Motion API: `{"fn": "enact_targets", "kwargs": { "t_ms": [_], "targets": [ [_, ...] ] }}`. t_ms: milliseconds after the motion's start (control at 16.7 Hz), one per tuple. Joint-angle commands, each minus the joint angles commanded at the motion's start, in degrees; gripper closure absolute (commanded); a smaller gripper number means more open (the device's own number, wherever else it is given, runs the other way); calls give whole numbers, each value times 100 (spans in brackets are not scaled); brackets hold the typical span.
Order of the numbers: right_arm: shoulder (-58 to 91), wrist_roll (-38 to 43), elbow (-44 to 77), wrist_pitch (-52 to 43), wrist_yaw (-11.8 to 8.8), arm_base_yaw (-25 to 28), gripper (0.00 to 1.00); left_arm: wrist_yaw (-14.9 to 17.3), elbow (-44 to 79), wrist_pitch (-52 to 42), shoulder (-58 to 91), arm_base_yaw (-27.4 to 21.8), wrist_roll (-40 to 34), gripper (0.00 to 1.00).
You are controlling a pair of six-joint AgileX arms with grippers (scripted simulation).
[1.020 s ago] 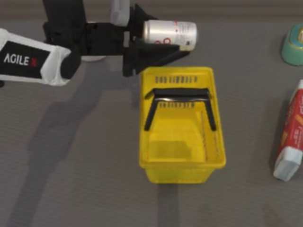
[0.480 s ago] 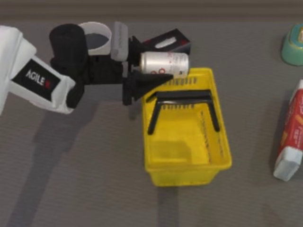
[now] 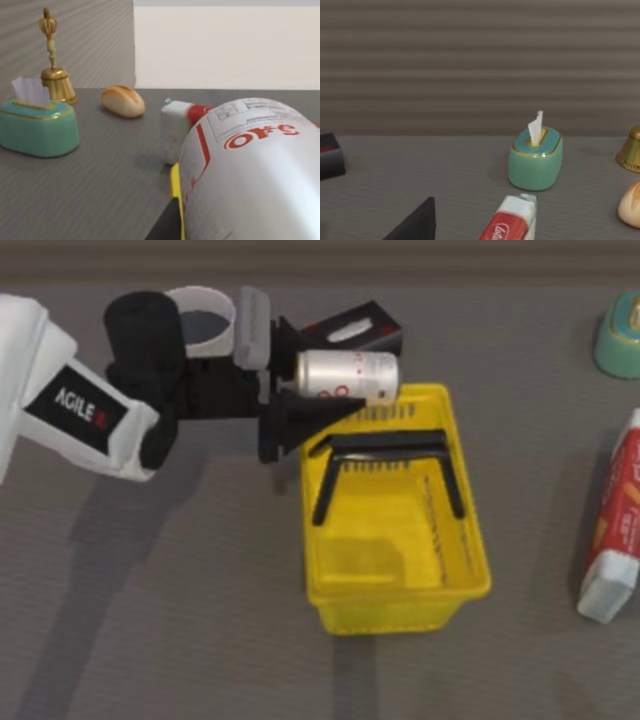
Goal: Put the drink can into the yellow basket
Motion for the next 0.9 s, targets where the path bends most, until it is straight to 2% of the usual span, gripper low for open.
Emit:
{"fn": "enact_targets", "kwargs": {
  "t_ms": [420, 900],
  "targets": [
    [0, 0, 0, 0, 0, 0, 0, 0, 0, 0, 0, 0, 0, 2],
    [0, 0, 0, 0, 0, 0, 0, 0, 0, 0, 0, 0, 0, 0]
  ]
}}
